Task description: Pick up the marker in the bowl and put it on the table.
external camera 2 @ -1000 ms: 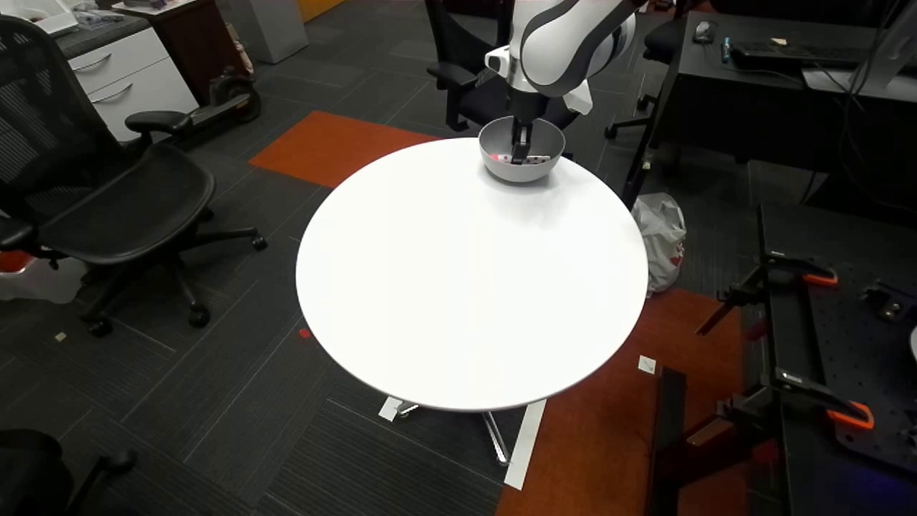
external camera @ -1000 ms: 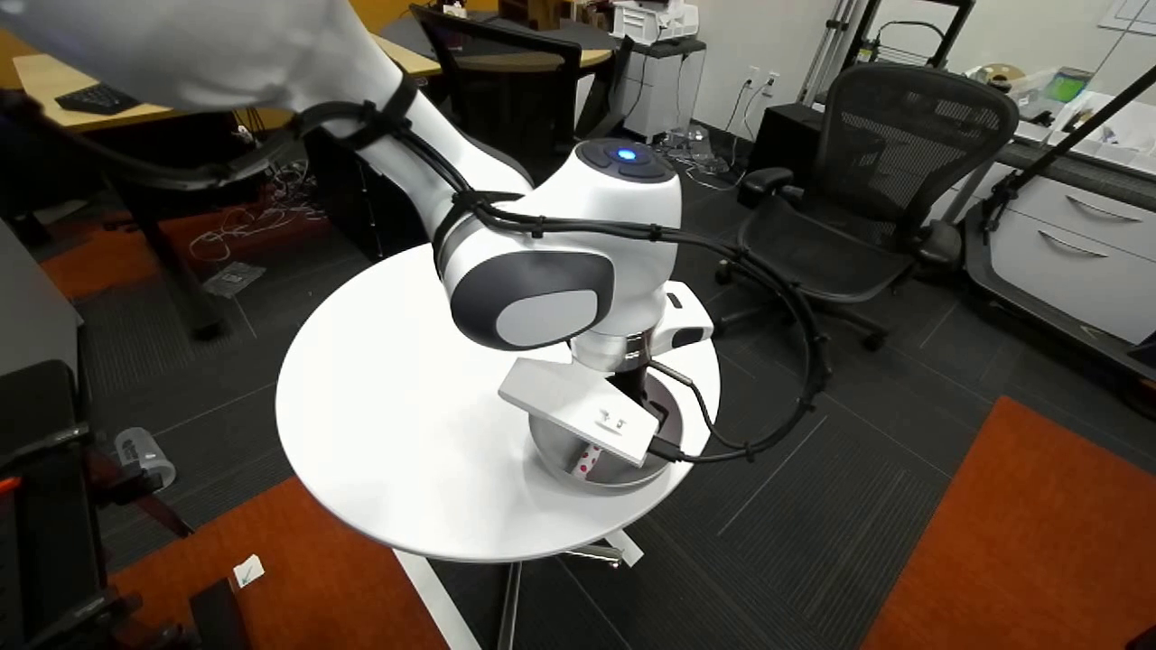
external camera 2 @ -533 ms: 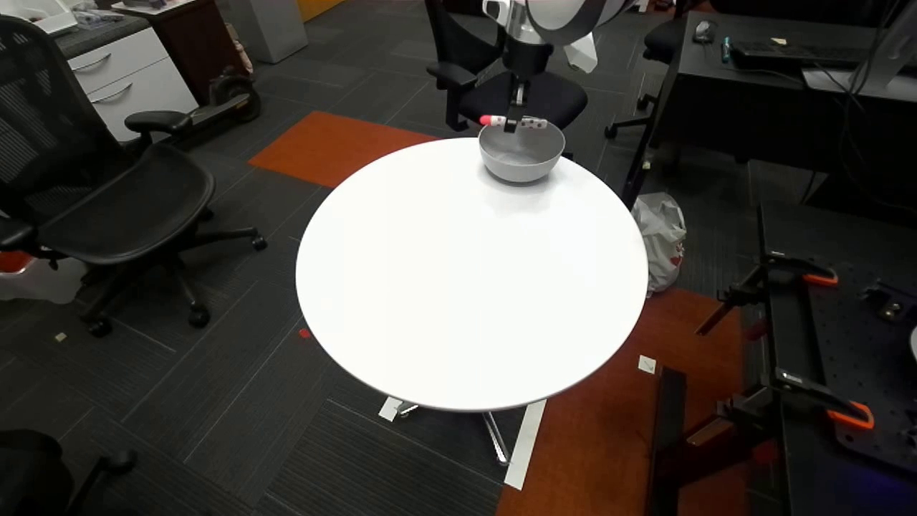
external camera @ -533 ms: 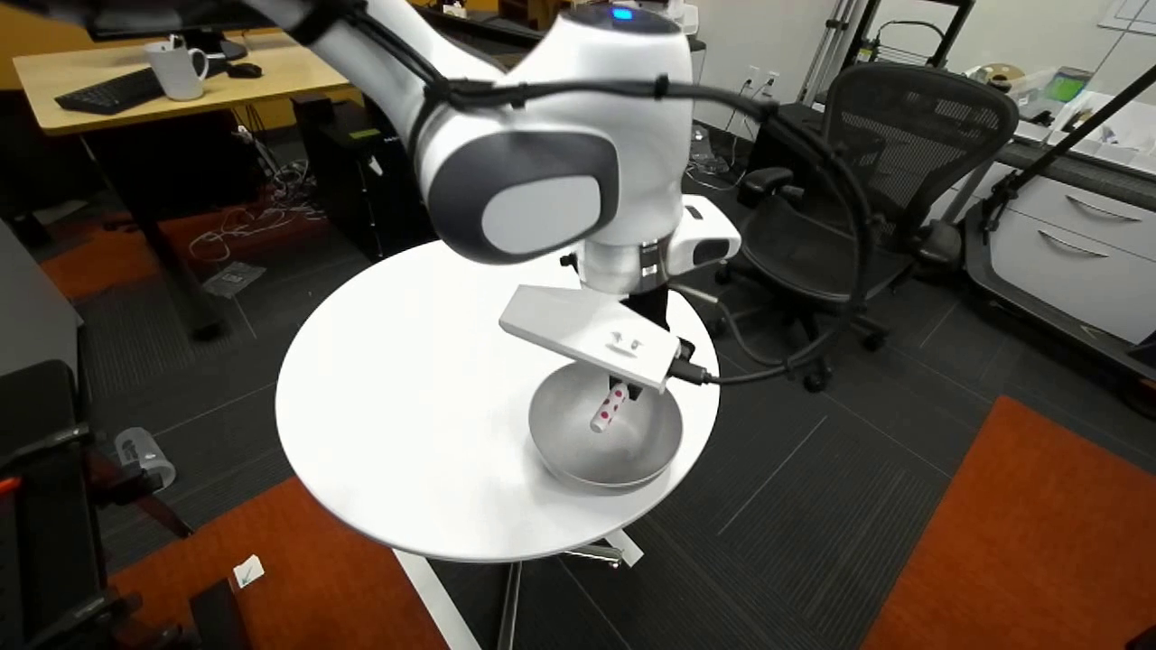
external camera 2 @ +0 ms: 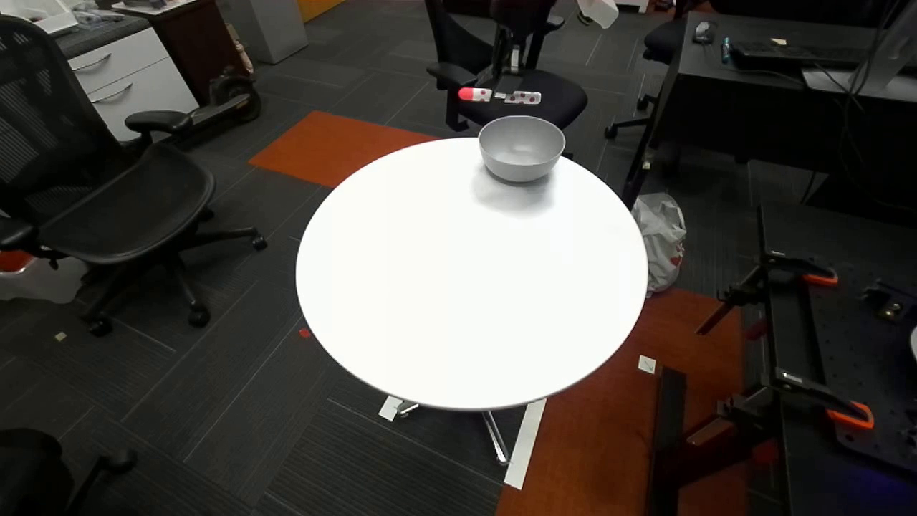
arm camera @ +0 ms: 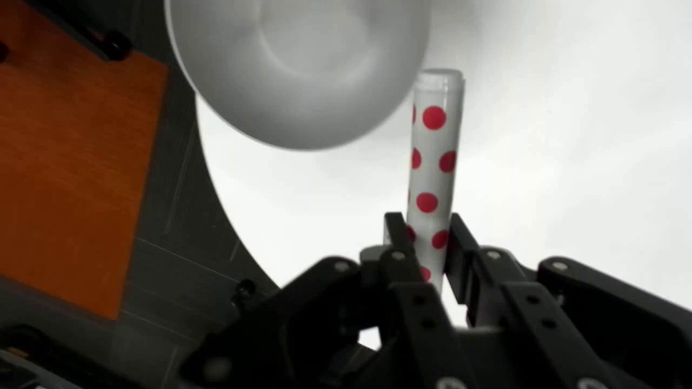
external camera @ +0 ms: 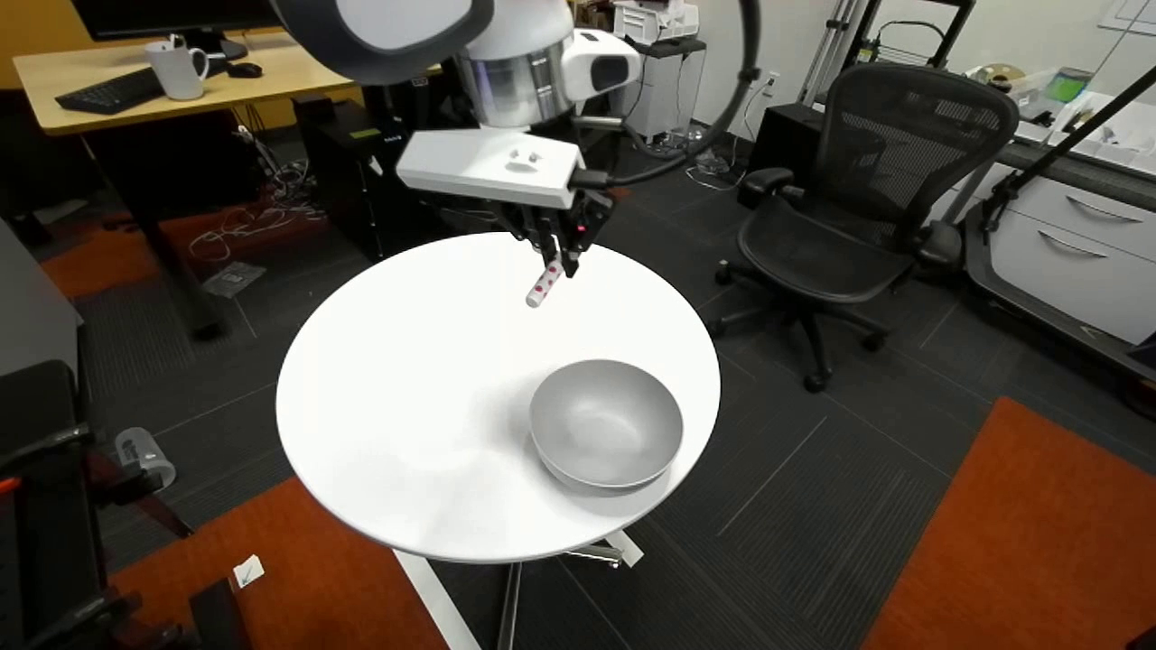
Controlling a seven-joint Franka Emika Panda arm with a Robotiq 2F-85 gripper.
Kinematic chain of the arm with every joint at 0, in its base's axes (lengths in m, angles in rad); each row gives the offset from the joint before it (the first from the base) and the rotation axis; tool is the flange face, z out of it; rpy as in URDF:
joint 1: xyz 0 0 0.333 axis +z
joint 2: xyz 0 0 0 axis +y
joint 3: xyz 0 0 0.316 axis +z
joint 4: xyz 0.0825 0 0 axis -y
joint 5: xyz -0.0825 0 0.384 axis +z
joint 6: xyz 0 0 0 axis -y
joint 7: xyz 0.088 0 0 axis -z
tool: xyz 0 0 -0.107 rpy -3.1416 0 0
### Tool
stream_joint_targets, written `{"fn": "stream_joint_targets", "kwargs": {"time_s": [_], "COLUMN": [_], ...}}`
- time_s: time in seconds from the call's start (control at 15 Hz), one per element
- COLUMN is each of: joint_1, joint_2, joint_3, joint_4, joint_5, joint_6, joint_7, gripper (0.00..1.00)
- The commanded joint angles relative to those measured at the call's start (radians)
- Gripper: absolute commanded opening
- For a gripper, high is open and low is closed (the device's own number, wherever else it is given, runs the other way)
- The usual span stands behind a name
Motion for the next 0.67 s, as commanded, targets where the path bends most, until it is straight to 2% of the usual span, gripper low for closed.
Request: {"fn": "stream_joint_targets", "kwargs": {"time_s": [0.0,0.33,0.6], "joint_1": [0.082,0.14,0.131], "joint_2": [-0.031,0.038,0.132], "joint_3": [0.03,0.07,0.065], "joint_4": [-0.062,-0.057,-0.036], "joint_5": [-0.026,-0.021,-0.027], "joint_6": [0.008,0.005,0.046], "joint_7": [0.057,0.064,0.05], "gripper": [0.05,0.05,0.05]}}
